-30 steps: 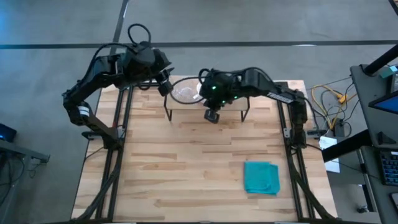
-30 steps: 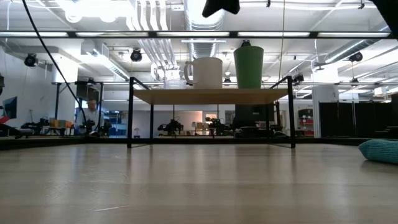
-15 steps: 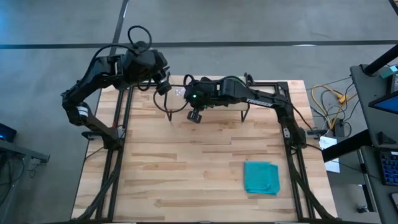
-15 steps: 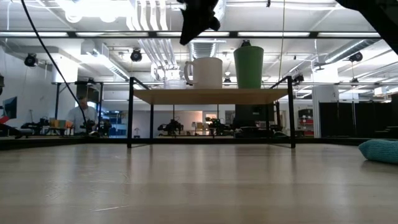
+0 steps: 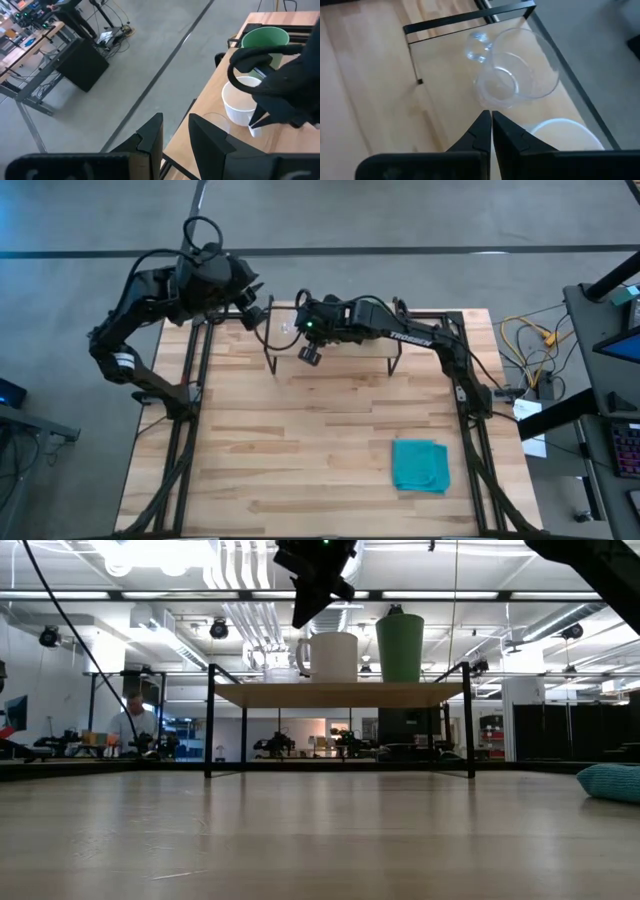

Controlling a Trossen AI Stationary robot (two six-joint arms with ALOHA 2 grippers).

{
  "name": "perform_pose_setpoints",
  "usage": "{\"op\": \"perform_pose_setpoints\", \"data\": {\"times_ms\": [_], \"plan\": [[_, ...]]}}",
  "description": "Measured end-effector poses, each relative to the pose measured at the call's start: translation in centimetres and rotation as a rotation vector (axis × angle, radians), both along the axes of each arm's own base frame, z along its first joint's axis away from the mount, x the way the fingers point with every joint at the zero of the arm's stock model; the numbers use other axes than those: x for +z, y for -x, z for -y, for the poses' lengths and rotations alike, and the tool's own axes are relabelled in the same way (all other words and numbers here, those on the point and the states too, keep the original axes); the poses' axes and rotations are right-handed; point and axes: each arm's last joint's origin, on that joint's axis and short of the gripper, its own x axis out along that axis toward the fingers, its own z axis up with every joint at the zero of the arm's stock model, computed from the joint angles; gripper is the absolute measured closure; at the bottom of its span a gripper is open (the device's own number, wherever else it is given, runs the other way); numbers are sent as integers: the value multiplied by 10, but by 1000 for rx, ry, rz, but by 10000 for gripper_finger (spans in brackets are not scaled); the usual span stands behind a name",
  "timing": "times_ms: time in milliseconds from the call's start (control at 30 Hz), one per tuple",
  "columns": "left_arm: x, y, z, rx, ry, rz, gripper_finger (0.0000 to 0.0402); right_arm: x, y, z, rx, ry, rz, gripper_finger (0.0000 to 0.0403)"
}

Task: Stack small to large cups/mugs on shelf
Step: Adjust the white mug on the shelf

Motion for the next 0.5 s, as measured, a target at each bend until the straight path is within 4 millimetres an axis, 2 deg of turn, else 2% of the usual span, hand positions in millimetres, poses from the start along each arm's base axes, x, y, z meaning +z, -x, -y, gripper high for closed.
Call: {"op": "perform_pose_setpoints", "data": {"times_ms": [133,500], "plan": [[1,2,1,0,-1,6,322,1,2,7,-19,-40,20,394],[1,2,1,-1,0,5,322,-1,1,8,-7,-72,21,394]]}}
